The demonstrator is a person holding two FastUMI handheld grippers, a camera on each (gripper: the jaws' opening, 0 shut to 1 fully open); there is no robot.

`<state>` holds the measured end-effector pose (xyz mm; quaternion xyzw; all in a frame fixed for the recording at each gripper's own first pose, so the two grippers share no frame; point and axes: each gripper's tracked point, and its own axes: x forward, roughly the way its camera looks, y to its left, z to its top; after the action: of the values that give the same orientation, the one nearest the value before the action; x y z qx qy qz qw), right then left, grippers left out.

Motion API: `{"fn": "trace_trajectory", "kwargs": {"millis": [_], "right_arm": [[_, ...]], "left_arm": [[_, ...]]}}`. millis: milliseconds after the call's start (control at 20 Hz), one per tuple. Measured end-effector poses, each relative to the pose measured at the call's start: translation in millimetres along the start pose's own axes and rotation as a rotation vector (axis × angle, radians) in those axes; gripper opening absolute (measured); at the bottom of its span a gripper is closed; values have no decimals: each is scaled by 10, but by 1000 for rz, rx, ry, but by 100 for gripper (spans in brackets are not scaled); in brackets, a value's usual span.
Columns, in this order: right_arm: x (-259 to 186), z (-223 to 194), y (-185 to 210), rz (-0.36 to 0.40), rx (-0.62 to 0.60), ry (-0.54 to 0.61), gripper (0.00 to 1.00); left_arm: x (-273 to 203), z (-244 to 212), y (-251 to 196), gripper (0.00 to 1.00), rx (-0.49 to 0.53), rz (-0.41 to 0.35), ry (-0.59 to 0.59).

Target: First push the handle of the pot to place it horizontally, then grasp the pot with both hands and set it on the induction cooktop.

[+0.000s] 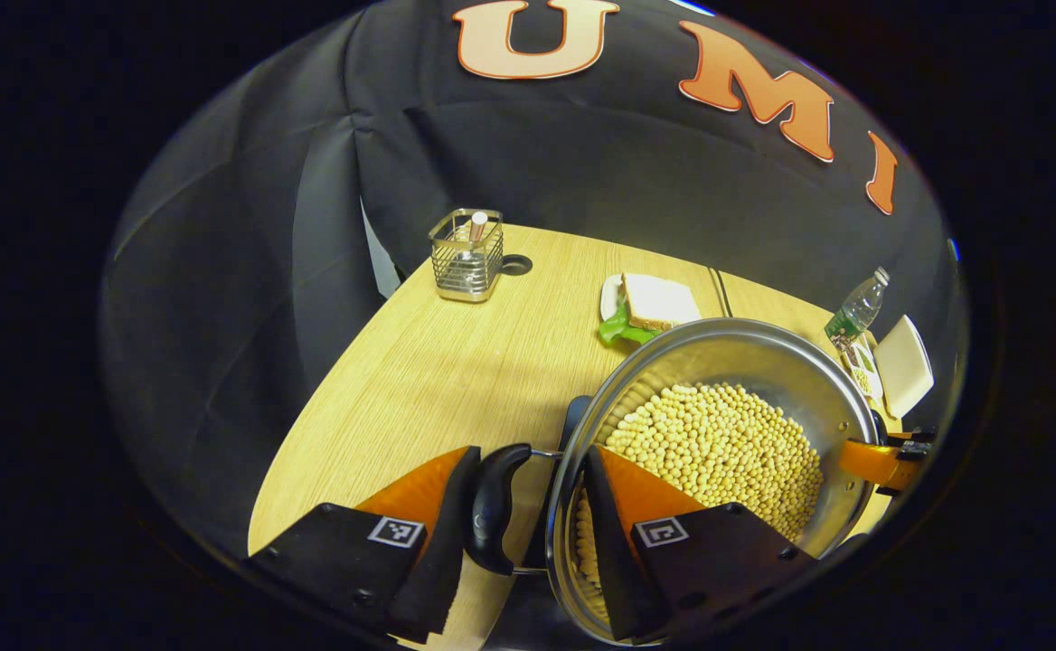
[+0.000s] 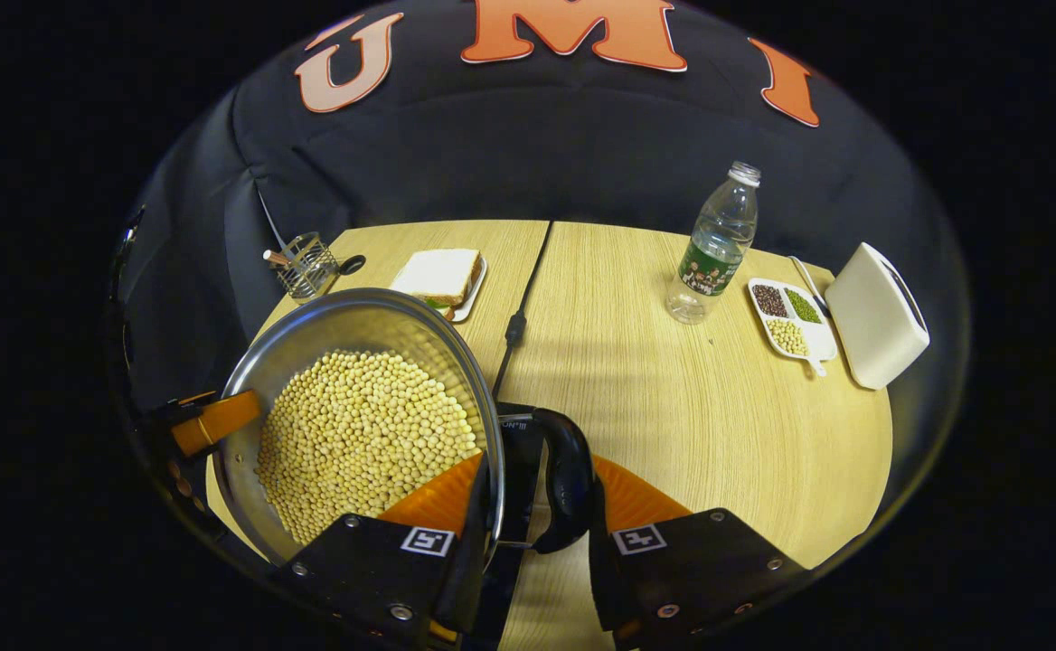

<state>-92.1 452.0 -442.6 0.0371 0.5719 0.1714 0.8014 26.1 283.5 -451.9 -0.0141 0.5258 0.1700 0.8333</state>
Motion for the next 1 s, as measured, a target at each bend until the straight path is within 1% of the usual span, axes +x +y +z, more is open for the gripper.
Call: {"fn": "trace_trajectory", "kwargs": {"millis": [100, 150, 200, 250, 300, 350, 400, 450, 500, 550, 650, 700, 800, 850, 900, 1000], "right_arm": [[22, -23, -35, 5, 9, 6, 49], [39, -47, -46, 11, 14, 14, 53], [52, -81, -68, 17, 22, 20, 55], [50, -102, -73, 27, 30, 20, 55], [40, -90, -57, 43, 34, 5, 57], [3, -49, -90, 52, 29, -18, 59], [-52, 11, -124, 62, 24, -46, 66], [-153, 50, -163, 74, 19, -66, 70], [-247, 86, -221, 82, 18, -84, 72], [-337, 126, -297, 86, 18, -108, 75], [-572, 233, -500, 87, 14, -167, 79], [-704, 298, -636, 80, 8, -201, 80], [-1015, 425, -948, 65, -2, -274, 82], [-1201, 482, -1118, 57, -8, -312, 84], [-1392, 551, -1311, 44, -16, -353, 85], [-1818, 686, -1752, -1, -34, -449, 88]], "left_arm": [[-43, -7, -8, 70, 16, -2, 5], [-42, 2, -33, 70, 17, -1, 3], [-75, 45, -47, 74, 13, -6, -9], [-89, 134, -67, 76, -9, -18, -43], [-123, 209, -83, 80, -22, -20, -62], [-200, 242, -50, 82, -19, -16, -72], [-239, 258, -15, 83, -9, -3, -79], [-320, 258, 10, 84, -3, 11, -85], [-416, 300, 32, 85, -4, 22, -99], [-527, 329, 57, 84, -3, 37, -114], [-859, 449, 26, 86, 11, 61, -159], [-1019, 538, -25, 86, 22, 74, -188], [-1404, 755, -195, 89, 39, 80, -252], [-1596, 837, -297, 89, 49, 77, -288], [-1799, 956, -421, 96, 57, 77, -326], [-2192, 1212, -696, 96, 66, 54, -408]]}}
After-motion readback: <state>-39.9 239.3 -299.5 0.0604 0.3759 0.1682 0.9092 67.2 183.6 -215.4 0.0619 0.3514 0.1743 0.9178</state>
